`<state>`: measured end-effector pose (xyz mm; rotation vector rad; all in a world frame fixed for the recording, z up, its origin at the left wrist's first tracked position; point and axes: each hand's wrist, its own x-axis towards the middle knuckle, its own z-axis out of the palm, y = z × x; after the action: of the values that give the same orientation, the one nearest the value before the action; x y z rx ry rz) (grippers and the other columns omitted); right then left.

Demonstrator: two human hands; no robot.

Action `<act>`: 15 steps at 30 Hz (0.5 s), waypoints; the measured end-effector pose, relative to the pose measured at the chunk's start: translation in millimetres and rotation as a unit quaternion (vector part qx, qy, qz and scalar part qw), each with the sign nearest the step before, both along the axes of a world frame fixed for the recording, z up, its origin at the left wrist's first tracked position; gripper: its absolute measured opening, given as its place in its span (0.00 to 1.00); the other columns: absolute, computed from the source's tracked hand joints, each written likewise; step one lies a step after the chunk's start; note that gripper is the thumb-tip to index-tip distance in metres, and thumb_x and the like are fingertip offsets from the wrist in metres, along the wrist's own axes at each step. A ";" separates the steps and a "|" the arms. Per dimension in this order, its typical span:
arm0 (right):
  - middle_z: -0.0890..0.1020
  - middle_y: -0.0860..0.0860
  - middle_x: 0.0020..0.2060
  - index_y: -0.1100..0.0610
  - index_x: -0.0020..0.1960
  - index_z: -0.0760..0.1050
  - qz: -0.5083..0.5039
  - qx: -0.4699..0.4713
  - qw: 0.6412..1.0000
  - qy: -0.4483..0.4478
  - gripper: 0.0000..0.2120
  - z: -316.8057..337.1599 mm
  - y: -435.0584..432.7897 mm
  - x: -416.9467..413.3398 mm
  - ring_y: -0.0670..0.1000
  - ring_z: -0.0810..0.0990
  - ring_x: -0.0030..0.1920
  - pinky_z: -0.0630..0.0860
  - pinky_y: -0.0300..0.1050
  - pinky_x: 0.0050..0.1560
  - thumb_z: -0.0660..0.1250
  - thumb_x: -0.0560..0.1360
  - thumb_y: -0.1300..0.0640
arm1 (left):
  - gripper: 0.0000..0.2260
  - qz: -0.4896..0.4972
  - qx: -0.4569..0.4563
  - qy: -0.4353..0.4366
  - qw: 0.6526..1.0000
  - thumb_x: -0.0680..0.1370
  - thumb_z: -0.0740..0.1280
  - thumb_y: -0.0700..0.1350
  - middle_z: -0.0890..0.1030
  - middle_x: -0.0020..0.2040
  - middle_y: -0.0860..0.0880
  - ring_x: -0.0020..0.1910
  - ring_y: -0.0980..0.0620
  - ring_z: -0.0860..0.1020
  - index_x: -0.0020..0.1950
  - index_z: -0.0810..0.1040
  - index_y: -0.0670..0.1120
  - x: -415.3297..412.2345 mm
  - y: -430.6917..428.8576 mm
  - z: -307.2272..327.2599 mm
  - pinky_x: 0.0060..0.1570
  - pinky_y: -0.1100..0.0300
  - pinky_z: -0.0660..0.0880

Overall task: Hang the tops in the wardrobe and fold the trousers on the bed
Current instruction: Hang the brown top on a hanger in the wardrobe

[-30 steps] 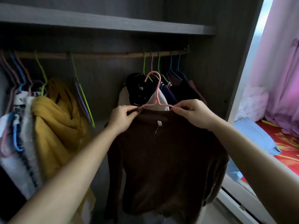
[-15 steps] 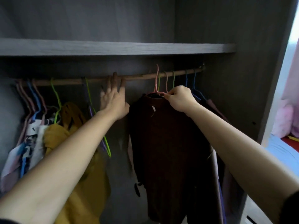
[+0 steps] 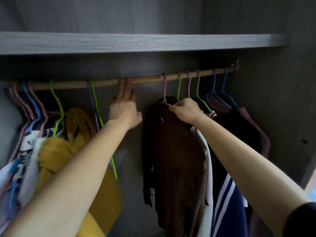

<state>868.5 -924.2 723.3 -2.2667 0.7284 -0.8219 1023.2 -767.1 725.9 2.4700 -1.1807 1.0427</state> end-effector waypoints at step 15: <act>0.80 0.41 0.49 0.45 0.55 0.78 -0.195 -0.153 0.957 -0.152 0.10 -98.3 72.3 -171.7 0.41 0.79 0.49 0.78 0.49 0.50 0.59 0.82 0.45 | 0.25 -0.285 -0.221 0.117 0.925 0.81 0.56 0.56 0.63 0.78 0.45 0.78 0.46 0.58 0.75 0.68 0.45 -123.2 23.3 -87.8 0.70 0.45 0.62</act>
<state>696.8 -851.8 625.0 -2.2076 0.9714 -1.5258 900.0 -743.9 638.1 1.6949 -1.2953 0.7176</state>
